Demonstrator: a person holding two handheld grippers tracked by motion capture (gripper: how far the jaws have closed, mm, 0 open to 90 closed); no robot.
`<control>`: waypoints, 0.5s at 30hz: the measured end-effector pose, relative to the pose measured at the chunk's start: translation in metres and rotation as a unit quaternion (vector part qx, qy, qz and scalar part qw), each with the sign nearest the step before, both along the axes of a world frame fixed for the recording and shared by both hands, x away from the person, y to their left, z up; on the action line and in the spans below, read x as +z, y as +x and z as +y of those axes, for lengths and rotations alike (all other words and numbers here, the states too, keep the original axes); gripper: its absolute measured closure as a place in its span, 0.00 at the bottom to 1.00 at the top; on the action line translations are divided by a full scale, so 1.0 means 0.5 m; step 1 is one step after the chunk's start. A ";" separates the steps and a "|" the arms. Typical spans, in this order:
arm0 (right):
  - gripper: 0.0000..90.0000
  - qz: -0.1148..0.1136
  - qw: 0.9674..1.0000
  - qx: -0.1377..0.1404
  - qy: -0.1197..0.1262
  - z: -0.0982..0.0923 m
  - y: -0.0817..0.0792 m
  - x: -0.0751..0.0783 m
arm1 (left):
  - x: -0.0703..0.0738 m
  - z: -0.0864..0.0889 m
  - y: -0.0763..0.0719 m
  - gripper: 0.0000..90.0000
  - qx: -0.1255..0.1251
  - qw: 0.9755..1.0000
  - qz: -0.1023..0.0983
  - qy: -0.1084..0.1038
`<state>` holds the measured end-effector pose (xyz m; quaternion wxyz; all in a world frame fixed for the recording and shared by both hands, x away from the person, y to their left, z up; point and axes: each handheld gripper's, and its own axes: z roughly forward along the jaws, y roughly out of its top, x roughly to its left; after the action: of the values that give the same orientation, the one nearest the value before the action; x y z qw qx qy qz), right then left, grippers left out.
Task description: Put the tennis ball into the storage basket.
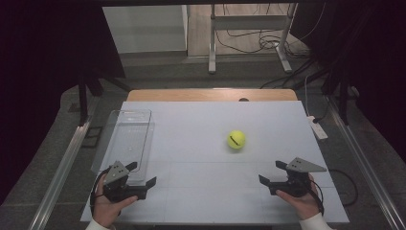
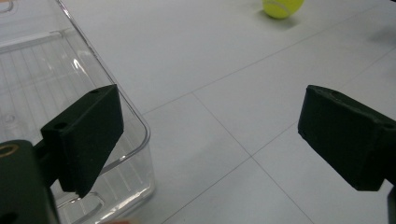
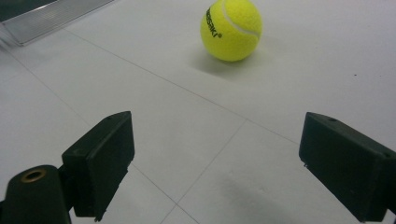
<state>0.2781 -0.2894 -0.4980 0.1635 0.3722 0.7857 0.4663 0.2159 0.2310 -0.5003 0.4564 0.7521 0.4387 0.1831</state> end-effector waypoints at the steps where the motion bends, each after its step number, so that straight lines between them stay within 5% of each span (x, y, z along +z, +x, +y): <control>1: 0.12 0.001 1.000 -0.001 0.000 -0.001 0.001 -0.001 | 0.000 0.001 0.000 0.08 0.001 1.000 0.001 -0.001; 15: 0.12 0.001 1.000 -0.004 0.004 0.003 0.005 0.001 | -0.006 0.011 -0.004 0.08 0.006 1.000 0.010 -0.004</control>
<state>0.2804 -0.2880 -0.4974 0.1628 0.3765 0.7828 0.4680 0.2138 0.2365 -0.5033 0.4538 0.7493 0.4489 0.1766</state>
